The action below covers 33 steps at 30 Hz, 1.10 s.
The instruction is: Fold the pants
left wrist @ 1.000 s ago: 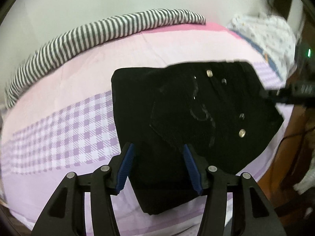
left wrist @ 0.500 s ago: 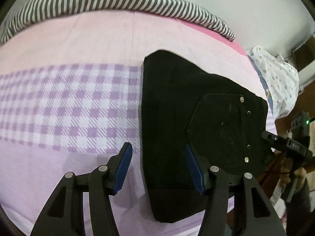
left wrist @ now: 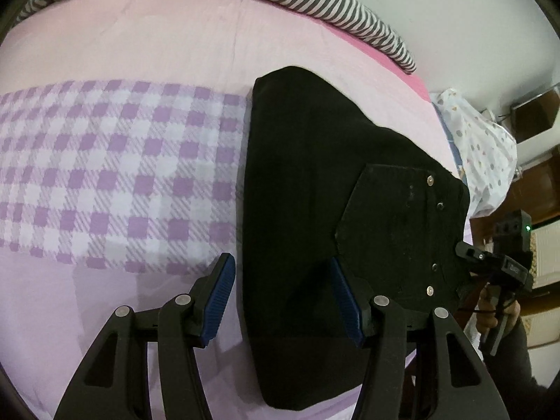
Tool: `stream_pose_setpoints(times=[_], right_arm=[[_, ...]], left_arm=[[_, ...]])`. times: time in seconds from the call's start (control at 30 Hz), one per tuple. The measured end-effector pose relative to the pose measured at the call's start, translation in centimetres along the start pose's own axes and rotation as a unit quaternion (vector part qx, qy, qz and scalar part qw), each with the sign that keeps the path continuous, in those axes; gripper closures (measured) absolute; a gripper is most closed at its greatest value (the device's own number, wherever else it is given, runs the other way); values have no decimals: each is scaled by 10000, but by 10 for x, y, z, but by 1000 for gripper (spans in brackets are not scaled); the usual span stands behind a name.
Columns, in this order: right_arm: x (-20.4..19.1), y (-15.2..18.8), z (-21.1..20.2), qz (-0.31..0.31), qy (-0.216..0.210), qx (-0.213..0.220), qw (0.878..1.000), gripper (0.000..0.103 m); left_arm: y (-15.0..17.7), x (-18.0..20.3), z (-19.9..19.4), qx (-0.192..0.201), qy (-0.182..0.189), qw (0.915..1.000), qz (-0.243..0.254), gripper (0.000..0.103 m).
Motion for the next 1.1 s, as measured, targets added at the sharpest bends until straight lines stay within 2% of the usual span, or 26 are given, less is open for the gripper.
stream_pose_setpoints(times=[0.2, 0.4, 0.47, 0.6, 0.73, 0.8, 0.87, 0.9, 0.97, 1.03, 1.1], right_arm=[[-2, -14, 16, 54, -458, -203, 9987, 48], [-8, -24, 30, 76, -792, -425, 9959, 48], [-6, -25, 33, 221, -959, -433, 9942, 48], [-8, -24, 34, 170, -943, -422, 9945, 49], [-6, -26, 33, 186, -986, -407, 9941, 50], [-7, -25, 33, 177, -986, -407, 9941, 50], [-7, -26, 34, 164, -984, -408, 9942, 50], [-6, -25, 33, 167, -987, -405, 9942, 50], [-7, -25, 33, 160, -981, -408, 9942, 50], [-7, -24, 32, 163, -982, -404, 9942, 50], [-6, -25, 32, 161, -982, -418, 9942, 50]], left_arm=[[-13, 2, 5, 39, 210, 9997, 82, 45], [-28, 12, 14, 101, 361, 9989, 292, 32], [-29, 18, 16, 143, 363, 9984, 402, 24], [-29, 28, 21, 178, 285, 9975, 623, 21], [-32, 21, 21, 90, 566, 9975, 422, 21], [-33, 13, 18, 49, 678, 9973, 261, 24], [-33, 9, 17, 38, 662, 9976, 195, 40], [-33, 5, 17, 48, 646, 9978, 170, 44], [-32, -5, 14, 63, 847, 9964, -14, 57], [-32, -12, 14, 40, 1122, 9934, -254, 63], [-33, -12, 13, 9, 1309, 9909, -300, 65]])
Point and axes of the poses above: each gripper's, at about its wrist camera, not at the fingertips, and z roughly the way its jaws point, x to its right, y to its underside, the point moved 4 cm from there along z, roughly the way its jaws point, and after that the axes turned 4 degrees about -y, right-handed, at the moved point
